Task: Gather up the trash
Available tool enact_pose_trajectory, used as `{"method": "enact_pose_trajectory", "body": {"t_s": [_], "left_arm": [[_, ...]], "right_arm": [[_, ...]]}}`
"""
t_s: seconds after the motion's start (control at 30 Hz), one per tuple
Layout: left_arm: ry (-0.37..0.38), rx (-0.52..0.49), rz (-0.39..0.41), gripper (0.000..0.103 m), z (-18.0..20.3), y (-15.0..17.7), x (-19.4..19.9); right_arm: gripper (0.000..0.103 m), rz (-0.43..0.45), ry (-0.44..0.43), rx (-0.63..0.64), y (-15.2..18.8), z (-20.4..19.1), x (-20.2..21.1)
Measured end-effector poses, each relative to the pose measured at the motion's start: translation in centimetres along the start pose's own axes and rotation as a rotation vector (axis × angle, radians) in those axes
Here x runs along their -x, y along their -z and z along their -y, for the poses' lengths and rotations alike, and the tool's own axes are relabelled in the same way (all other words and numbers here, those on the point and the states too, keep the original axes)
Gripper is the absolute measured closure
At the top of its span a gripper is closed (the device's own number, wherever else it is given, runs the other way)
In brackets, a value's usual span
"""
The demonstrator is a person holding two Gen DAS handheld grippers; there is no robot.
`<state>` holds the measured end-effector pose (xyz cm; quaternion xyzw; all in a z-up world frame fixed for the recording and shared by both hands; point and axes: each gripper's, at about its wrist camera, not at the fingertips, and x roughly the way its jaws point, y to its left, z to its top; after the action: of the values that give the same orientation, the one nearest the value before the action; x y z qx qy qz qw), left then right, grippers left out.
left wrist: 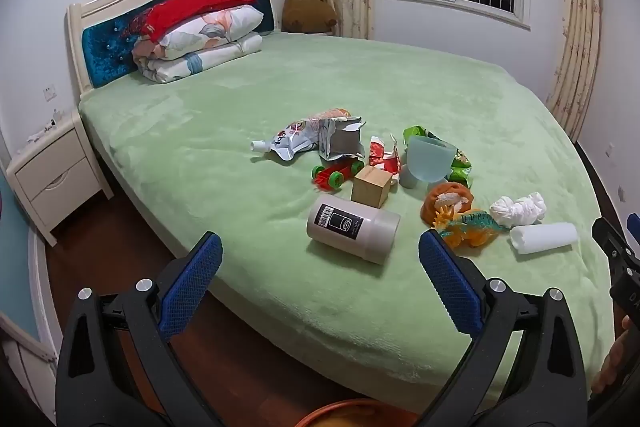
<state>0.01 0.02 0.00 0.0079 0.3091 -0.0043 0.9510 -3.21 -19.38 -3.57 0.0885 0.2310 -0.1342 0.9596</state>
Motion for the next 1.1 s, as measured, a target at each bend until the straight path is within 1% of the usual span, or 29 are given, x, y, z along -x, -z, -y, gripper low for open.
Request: {"method": "enact_pose_trajectory", "body": {"t_s": [0.47, 0.67, 0.9, 0.93, 1.1], "left_arm": [[0.006, 0.001, 0.009, 0.007, 0.2, -0.1, 0.1], [0.007, 0.003, 0.007, 0.007, 0.3, -0.2, 0.3], [0.004, 0.0, 0.004, 0.007, 1.1, -0.5, 0.3], [0.01, 0.004, 0.008, 0.007, 0.4, -0.1, 0.1], [0.011, 0.002, 0.009, 0.007, 0.5, -0.1, 0.1]], "right_arm": [[0.005, -0.008, 0.004, -0.006, -0.1, 0.3, -0.6], [0.005, 0.01, 0.012, 0.001, 0.0, 0.3, -0.3], [0.005, 0.011, 0.009, 0.003, -0.1, 0.2, -0.2], [0.005, 0.012, 0.011, 0.002, -0.1, 0.2, -0.1], [0.005, 0.015, 0.014, 0.0, -0.2, 0.2, -0.1]]}}
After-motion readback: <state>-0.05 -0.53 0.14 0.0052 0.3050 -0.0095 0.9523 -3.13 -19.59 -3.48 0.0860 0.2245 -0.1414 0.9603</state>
